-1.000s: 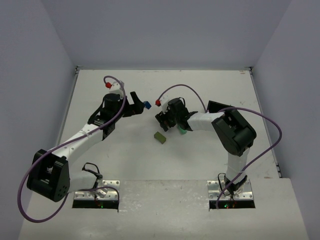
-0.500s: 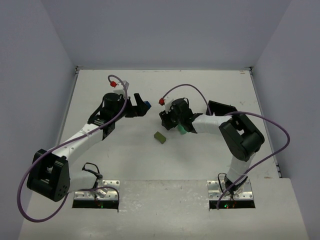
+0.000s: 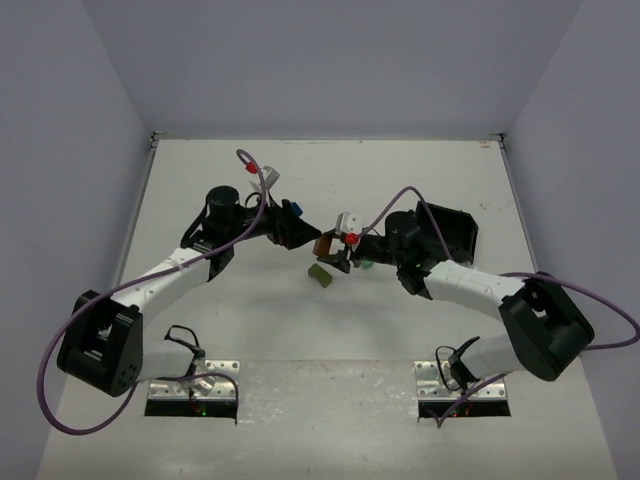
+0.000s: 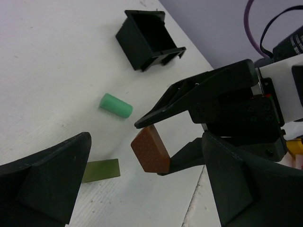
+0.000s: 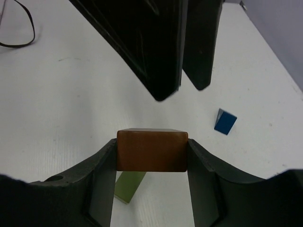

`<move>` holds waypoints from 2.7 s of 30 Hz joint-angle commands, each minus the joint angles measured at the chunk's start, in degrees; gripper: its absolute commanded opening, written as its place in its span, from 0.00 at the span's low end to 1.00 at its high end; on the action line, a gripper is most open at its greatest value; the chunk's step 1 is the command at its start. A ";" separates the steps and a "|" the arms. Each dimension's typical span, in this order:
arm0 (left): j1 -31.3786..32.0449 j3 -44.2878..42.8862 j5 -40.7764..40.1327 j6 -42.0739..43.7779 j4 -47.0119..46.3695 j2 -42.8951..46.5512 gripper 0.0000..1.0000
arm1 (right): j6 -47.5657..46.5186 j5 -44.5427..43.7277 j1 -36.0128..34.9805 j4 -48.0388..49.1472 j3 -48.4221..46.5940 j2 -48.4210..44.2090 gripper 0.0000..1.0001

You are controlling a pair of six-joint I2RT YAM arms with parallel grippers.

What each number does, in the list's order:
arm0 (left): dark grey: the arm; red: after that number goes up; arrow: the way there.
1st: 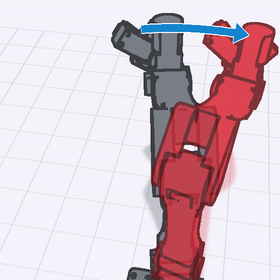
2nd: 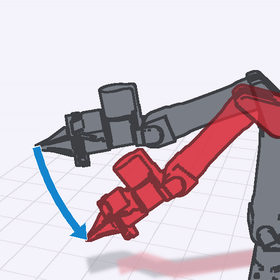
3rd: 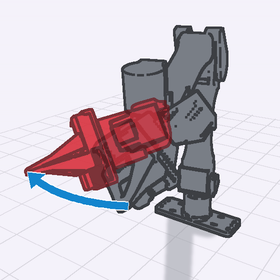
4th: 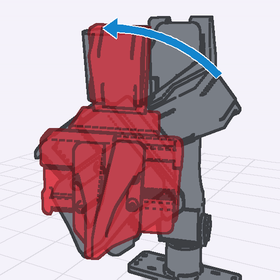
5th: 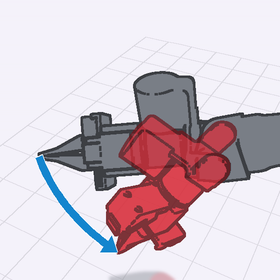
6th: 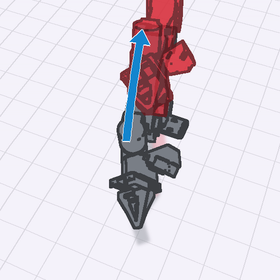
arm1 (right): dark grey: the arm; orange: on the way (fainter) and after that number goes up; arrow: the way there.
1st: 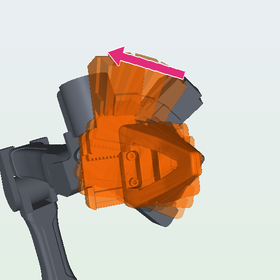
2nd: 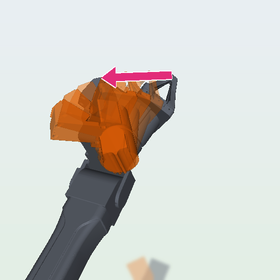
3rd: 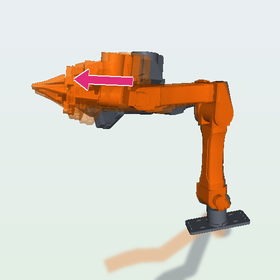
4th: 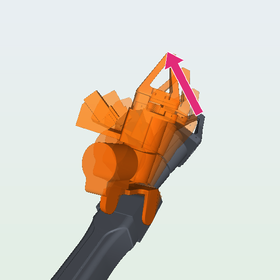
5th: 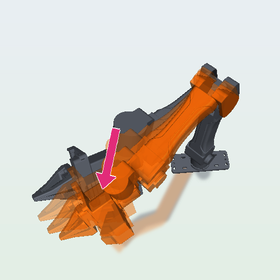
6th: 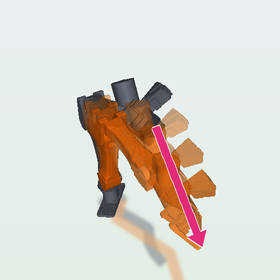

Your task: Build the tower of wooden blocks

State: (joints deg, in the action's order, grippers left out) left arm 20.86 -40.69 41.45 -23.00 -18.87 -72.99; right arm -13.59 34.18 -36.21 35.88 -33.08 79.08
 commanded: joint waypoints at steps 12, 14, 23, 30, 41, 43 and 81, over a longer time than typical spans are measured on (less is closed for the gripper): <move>4.80 -3.24 4.18 2.35 -0.32 -2.93 0.70 | -6.35 1.96 0.08 0.15 -3.68 -6.29 0.33; 4.81 -3.55 3.93 1.87 -0.06 -3.21 0.56 | -6.76 1.19 0.08 0.29 -3.40 -6.82 0.34; 5.19 -4.73 -3.00 0.32 2.01 -2.70 0.00 | -6.98 -0.81 0.04 -1.23 -3.31 -6.17 0.39; 11.99 -9.89 -30.52 5.91 14.66 0.00 0.00 | -0.27 -13.84 -0.01 -1.63 0.62 -8.17 0.99; 20.28 -12.54 -56.65 35.51 17.45 -3.27 0.00 | 26.39 -33.76 2.55 -12.33 9.32 -22.98 0.99; 20.36 -12.10 -52.38 41.00 17.28 -3.30 0.00 | 31.16 -32.29 4.21 -17.30 7.86 -24.32 0.99; 20.80 -12.05 -17.64 77.97 23.42 4.45 0.00 | 39.64 6.05 10.37 -32.71 -20.99 -3.88 0.72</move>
State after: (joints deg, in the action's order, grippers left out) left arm 41.23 -49.58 21.92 53.68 5.63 -69.34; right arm 28.82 44.23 -25.17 5.14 -51.26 75.29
